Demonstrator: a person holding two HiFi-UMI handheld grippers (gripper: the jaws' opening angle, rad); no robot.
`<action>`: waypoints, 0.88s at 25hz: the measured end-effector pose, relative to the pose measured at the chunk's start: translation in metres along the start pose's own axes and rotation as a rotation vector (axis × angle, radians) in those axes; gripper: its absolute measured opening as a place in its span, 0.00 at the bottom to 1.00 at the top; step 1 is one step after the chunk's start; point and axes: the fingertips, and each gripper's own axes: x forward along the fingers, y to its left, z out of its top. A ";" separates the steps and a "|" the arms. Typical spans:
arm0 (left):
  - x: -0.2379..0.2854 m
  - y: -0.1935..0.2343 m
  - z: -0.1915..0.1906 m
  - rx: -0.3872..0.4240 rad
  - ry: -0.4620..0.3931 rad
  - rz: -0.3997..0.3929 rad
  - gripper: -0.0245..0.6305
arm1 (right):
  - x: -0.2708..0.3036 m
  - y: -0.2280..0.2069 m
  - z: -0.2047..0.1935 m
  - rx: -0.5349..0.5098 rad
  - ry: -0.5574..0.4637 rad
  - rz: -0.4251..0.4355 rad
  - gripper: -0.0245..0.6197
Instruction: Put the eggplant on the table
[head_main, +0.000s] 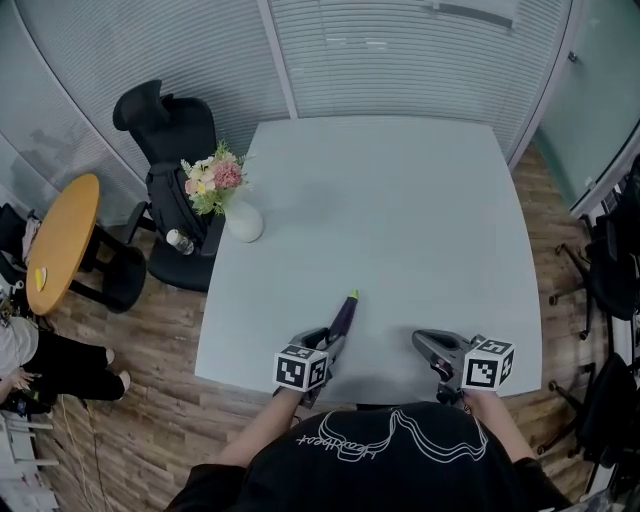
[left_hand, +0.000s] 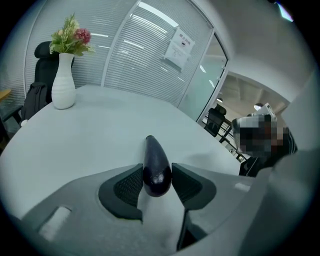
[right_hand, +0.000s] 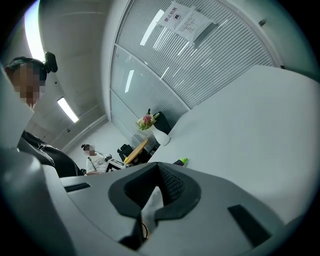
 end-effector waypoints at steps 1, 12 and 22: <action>0.003 0.001 -0.003 0.003 0.008 -0.001 0.32 | -0.002 -0.002 -0.001 0.006 -0.002 -0.006 0.05; 0.014 0.006 -0.015 0.014 0.038 0.012 0.32 | -0.006 -0.010 -0.012 0.041 0.001 -0.030 0.05; 0.014 0.009 -0.023 0.016 0.038 0.028 0.32 | -0.008 -0.005 -0.018 0.045 0.000 -0.032 0.05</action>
